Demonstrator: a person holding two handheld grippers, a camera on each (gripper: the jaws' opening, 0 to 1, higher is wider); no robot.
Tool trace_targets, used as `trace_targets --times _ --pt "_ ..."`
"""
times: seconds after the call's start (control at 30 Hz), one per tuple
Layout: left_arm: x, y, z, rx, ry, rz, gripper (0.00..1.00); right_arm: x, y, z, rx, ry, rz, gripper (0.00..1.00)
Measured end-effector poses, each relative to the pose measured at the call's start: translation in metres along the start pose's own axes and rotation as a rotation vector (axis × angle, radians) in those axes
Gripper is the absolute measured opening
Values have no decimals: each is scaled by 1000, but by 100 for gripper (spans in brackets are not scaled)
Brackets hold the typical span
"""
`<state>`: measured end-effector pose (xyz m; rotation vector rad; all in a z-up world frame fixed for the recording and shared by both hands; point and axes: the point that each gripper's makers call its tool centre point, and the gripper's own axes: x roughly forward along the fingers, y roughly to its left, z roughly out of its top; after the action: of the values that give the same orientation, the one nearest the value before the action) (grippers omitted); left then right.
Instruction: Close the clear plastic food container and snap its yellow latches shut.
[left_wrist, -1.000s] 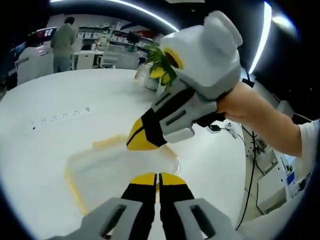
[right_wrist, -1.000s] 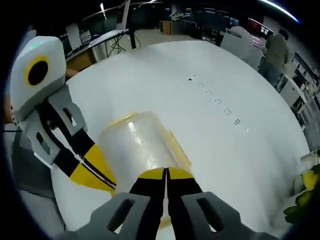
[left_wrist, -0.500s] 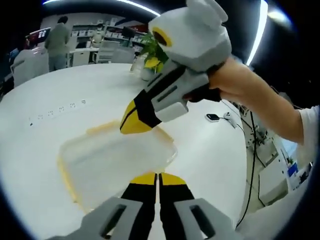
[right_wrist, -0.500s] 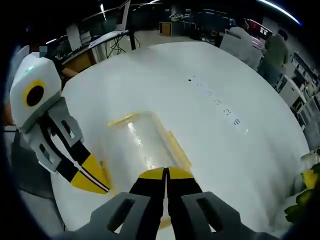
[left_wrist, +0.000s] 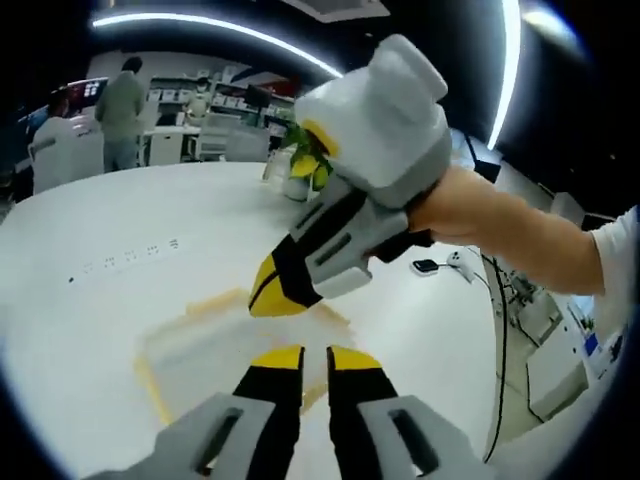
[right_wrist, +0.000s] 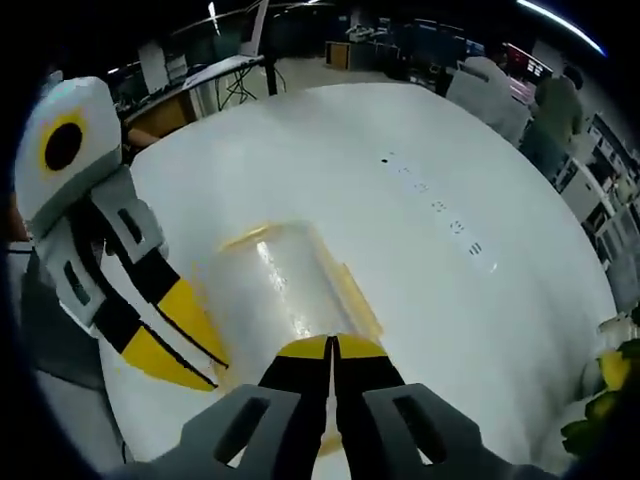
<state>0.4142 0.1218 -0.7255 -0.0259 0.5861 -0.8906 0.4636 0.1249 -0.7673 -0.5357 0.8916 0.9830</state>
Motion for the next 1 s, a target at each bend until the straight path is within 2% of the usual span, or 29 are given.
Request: trace_targets --times 0.03,0.13,0.17,0.23,0.3,0.37,0.4,0.43,0.53,0.63,0.67,0.73,0.77,0.8,0.87,0.9,1.0 --pt "-1 1 2 36 0 -1 11 2 0 4 -8 7 15 0" --pt "-2 2 -4 200 56 -4 12 2 4 13 -37 -6 48 0" --pt "-2 3 -7 230 68 0 13 2 4 15 -44 -7 49 0" --pt "-1 2 -12 286 90 -17 18 3 3 19 -102 13 63 7" --pt "1 -3 -21 309 128 -72 29 3 5 16 -143 67 96 14" --pt "3 1 -22 326 128 -60 40 5 3 16 -189 101 103 18" --pt "2 5 -23 369 140 -50 43 6 1 15 -207 126 107 22" --pt "2 6 -24 395 147 -52 43 8 1 16 -213 132 111 26" --pt "2 7 -30 427 181 -71 41 9 4 10 -269 219 174 41" --pt "3 9 -33 458 202 -72 41 11 2 10 -339 269 197 39" --pt "3 9 -35 481 211 -74 41 13 1 11 -366 298 229 39" --pt "2 12 -38 540 241 -72 41 10 2 1 -380 377 274 44" --pt "3 12 -39 547 244 -65 41 5 4 -8 -399 401 284 46" --pt "4 11 -40 565 254 -68 41 6 2 -10 -415 419 279 47" --pt "4 16 -45 612 282 -54 41 11 2 -3 -411 427 292 48" --pt "6 16 -45 644 275 -54 40 12 2 -1 -411 415 298 48" --pt "7 16 -45 643 284 -60 40 14 6 -5 -379 453 335 47"
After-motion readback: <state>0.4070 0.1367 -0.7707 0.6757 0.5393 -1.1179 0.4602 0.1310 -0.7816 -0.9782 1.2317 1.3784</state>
